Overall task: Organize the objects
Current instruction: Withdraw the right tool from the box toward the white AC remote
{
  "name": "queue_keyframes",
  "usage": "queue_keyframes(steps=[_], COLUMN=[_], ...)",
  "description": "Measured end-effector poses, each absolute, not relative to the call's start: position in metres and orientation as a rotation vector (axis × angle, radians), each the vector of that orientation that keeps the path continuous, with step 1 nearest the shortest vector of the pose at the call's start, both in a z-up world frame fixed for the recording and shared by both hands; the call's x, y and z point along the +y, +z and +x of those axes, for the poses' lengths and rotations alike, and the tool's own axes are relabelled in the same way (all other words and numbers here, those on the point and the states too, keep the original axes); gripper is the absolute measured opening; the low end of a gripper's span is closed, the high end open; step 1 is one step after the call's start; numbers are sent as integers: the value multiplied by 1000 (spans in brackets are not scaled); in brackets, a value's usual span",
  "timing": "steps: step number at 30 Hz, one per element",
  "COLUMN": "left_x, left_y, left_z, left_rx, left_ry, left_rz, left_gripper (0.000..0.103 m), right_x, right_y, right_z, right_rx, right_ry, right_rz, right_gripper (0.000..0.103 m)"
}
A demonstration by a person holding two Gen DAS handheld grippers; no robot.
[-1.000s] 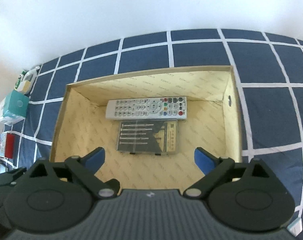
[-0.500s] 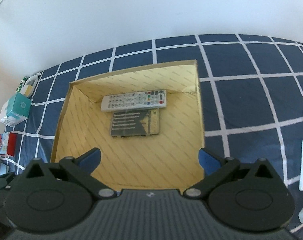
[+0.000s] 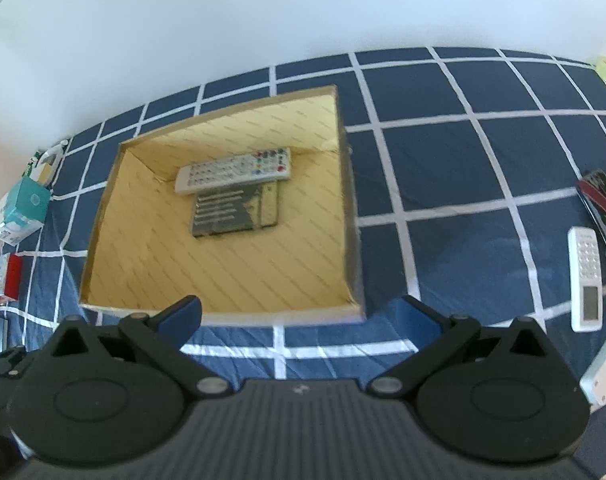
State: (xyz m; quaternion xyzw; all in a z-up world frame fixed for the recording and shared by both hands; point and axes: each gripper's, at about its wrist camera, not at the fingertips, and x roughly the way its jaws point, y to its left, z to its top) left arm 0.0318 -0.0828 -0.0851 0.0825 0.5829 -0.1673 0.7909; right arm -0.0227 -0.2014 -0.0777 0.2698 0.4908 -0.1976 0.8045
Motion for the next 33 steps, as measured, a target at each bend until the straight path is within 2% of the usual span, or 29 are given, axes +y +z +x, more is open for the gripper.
queue_keyframes(steps=[16, 33], left_x=[-135, -222], left_y=[-101, -153], left_z=[-9, -76], left_rx=[1278, 1376], left_ry=[-336, -171], left_rz=[133, -54], left_gripper=[103, 103], right_x=[-239, -312], right_y=[-88, -136], right_z=[-75, -129], right_rx=[1076, 1247], right_ry=[-418, -248], right_rz=[552, 414], right_gripper=[103, 103])
